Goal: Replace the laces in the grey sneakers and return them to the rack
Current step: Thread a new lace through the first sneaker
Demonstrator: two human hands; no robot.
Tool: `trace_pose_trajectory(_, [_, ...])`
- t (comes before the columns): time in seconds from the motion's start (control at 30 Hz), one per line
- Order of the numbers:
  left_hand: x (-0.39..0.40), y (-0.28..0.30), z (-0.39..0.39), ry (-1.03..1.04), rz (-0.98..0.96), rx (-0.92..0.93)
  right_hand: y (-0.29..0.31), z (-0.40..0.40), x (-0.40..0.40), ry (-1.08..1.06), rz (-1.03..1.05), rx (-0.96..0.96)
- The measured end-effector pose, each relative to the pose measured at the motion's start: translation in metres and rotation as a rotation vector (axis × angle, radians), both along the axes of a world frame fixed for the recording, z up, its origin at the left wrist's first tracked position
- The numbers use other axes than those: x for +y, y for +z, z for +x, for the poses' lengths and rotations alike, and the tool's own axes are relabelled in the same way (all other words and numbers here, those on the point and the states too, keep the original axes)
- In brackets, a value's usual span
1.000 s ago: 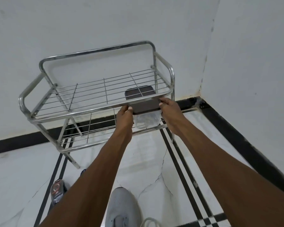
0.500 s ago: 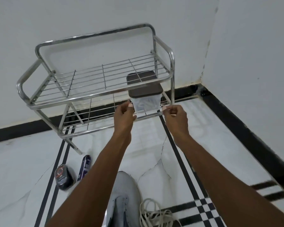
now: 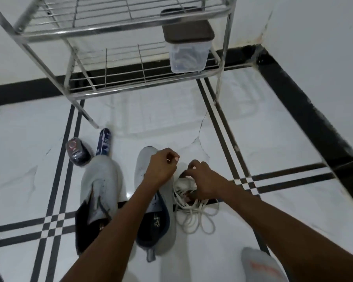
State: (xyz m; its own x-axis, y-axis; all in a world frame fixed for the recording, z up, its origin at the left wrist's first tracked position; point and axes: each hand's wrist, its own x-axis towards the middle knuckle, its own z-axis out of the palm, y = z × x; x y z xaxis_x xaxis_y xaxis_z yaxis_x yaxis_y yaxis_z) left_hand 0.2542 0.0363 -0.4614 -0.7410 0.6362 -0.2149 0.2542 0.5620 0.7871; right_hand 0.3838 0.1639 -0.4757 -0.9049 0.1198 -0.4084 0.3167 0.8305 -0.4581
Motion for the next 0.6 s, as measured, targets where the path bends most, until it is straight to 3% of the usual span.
trace_pose_trajectory(0.1, [0.001, -0.005, 0.006, -0.179, -0.195, 0.171, -0.009, 0.007, 0.002, -0.053, 0.018, 0.105])
trace_pose_trajectory(0.17, [0.005, -0.007, 0.015, -0.311, -0.426, 0.325, -0.010, 0.007, 0.010, -0.115, -0.002, 0.129])
trace_pose_trajectory(0.27, [0.011, -0.010, 0.022, -0.366, -0.644, 0.429, -0.010, 0.004, 0.022, -0.173, -0.025, 0.167])
trace_pose_trajectory(0.43, [0.022, -0.013, 0.016, -0.277, -0.551, 0.255, -0.013, 0.000, 0.037, -0.242, -0.047, 0.245])
trace_pose_trajectory(0.6, [0.018, 0.007, -0.001, -0.063, -0.203, 0.090, 0.011, -0.016, 0.053, -0.266, -0.166, 0.187])
